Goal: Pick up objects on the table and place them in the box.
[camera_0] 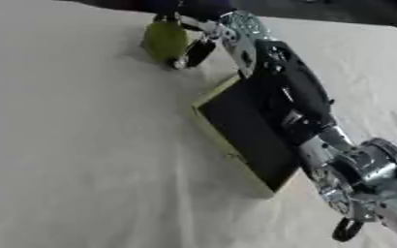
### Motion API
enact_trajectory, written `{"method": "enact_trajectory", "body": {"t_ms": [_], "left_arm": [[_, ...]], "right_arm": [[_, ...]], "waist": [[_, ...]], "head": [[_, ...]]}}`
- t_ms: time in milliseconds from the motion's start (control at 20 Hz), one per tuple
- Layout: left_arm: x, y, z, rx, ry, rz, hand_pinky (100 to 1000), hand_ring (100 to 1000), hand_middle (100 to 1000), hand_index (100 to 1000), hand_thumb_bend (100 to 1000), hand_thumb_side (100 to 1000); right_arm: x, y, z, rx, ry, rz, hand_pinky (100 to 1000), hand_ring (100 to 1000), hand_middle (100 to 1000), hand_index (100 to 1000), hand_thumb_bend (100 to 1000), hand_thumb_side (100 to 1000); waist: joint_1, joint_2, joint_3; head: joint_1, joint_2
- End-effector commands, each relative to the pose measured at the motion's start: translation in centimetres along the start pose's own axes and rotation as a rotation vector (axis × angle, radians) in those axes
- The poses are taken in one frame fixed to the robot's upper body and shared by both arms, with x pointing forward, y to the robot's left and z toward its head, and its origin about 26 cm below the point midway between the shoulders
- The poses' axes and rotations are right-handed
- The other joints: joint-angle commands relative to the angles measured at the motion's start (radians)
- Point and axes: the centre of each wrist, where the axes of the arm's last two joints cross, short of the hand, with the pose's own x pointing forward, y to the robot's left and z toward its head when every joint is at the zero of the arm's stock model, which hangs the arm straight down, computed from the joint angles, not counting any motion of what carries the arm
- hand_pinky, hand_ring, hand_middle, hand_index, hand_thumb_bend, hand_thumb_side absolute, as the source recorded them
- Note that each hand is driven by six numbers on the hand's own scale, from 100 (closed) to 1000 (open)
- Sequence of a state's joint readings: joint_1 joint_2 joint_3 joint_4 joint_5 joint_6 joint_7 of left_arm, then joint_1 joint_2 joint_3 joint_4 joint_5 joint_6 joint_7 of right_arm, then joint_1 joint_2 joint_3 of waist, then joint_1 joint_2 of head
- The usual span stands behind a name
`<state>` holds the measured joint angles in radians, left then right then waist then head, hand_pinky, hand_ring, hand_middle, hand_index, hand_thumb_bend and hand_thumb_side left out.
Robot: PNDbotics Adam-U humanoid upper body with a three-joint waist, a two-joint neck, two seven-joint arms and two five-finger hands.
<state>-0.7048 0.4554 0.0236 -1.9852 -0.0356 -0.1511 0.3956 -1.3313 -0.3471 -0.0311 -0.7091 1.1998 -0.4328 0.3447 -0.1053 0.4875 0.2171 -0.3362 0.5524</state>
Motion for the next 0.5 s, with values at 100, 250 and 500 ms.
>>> {"method": "enact_trajectory", "body": {"t_ms": [100,250,500], "left_arm": [[0.51,0.35,-0.50,0.015,-0.026,-0.003,755,861,660,735,184,534],[0.47,0.38,-0.44,0.017,-0.023,-0.004,755,861,660,735,185,534],[0.34,0.47,-0.17,0.019,-0.011,-0.008,755,862,660,735,187,534]], "right_arm": [[-0.76,-0.51,0.44,-0.017,0.024,0.021,784,767,535,804,301,186],[-0.73,-0.38,0.41,-0.045,0.015,-0.005,777,747,523,759,173,122],[-0.53,-0.70,0.28,-0.066,-0.013,-0.045,776,741,530,755,100,100]], "waist": [[0.006,-0.023,0.001],[0.007,-0.024,-0.001],[0.010,-0.037,-0.012]], "head": [[-0.004,-0.008],[-0.005,-0.003],[-0.002,0.014]]}}
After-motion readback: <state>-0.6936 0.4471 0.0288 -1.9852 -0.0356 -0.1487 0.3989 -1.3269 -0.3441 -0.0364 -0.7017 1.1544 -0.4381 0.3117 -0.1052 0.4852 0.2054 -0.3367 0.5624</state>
